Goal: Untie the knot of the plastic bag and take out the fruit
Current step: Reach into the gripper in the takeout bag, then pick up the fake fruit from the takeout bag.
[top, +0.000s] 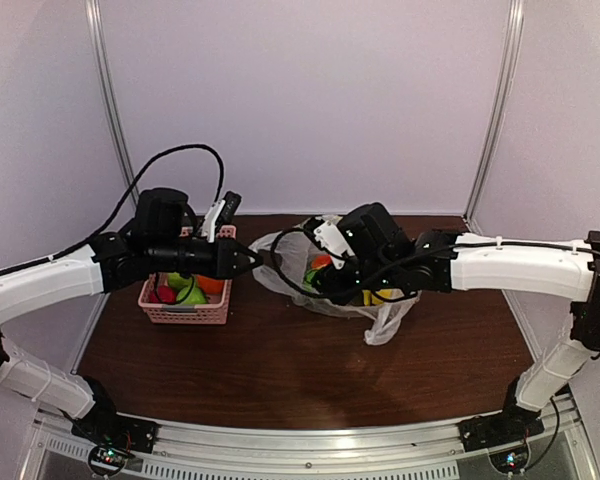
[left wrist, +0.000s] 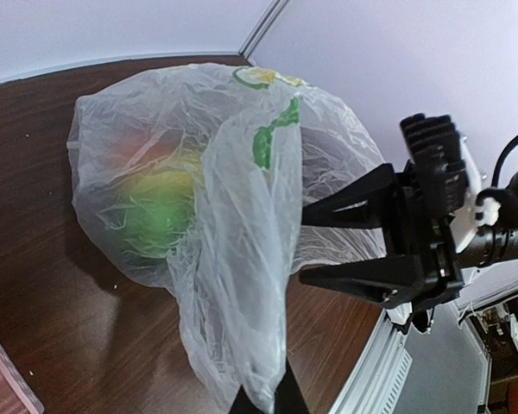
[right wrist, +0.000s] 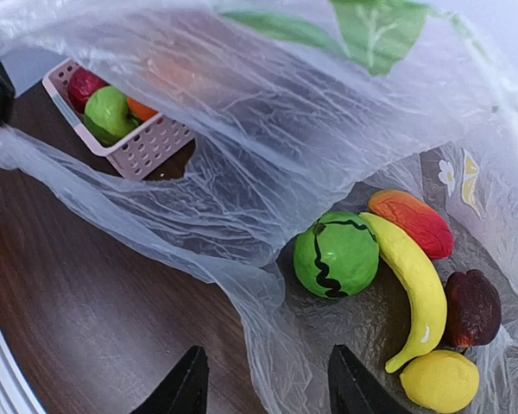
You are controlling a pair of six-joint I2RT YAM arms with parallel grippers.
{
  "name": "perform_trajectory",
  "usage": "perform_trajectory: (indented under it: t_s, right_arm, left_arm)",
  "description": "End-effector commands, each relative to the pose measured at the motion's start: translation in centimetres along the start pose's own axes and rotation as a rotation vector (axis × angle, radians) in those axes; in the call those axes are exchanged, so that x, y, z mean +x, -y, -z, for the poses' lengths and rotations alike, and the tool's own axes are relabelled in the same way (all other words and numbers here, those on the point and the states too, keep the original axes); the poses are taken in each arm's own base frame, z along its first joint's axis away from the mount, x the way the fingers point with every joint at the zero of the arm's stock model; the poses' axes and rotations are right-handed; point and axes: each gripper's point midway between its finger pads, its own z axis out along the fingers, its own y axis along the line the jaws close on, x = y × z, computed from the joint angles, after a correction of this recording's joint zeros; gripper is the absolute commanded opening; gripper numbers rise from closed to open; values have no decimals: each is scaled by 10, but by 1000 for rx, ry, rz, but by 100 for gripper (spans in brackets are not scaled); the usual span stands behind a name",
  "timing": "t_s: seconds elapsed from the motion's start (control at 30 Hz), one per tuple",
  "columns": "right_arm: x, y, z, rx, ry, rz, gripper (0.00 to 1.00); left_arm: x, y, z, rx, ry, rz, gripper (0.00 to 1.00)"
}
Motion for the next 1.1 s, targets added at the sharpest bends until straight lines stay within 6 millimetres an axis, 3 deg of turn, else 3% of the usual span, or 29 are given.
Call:
perform_trajectory:
  t_s: [0.0,0.2,0.53,0.7,0.97,1.07]
  right_arm:
    - [10,18,-14,96,-63,88,47]
    - [40,45,-34,197,-188,162,43]
    - [69,85,-63,264,-305,155,40]
    - [57,89,-78,232,-260,67,44]
    - [28,75,-99,159,-125,-143,61]
    - [24,72,-108,144,-100,-176,72]
  left_arm:
    - [-12,7,1,-2,15,-38,0]
    - [-15,8,1,-1,16,-42,0]
    - [-11,7,0,-2,1,-37,0]
    - [-7,6,-4,6,-16,-34,0]
    - [-5,3,-10,4,-31,-31,0]
    - [-5,3,-11,8,-33,-33,0]
